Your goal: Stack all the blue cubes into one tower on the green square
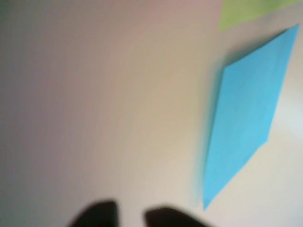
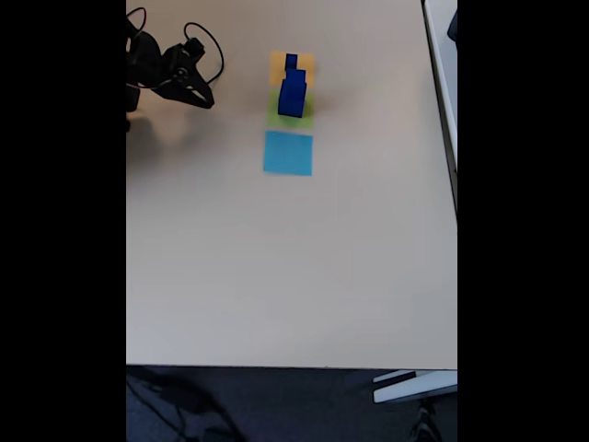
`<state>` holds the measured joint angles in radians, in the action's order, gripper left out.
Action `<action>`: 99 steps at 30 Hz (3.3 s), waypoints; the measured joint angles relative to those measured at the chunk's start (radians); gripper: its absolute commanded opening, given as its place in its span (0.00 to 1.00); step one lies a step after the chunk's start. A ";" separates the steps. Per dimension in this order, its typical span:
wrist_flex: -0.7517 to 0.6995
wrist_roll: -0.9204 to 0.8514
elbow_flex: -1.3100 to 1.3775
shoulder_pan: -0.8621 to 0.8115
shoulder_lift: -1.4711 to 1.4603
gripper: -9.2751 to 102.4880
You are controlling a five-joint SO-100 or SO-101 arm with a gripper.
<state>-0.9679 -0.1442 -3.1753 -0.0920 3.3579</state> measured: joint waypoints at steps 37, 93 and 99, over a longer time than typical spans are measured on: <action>0.000 0.000 0.000 0.000 0.000 0.08; 0.051 -0.038 0.020 0.110 0.000 0.08; 0.072 -0.032 0.031 0.141 0.000 0.08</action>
<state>-0.8958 -0.1764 -3.1447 0.0491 3.3579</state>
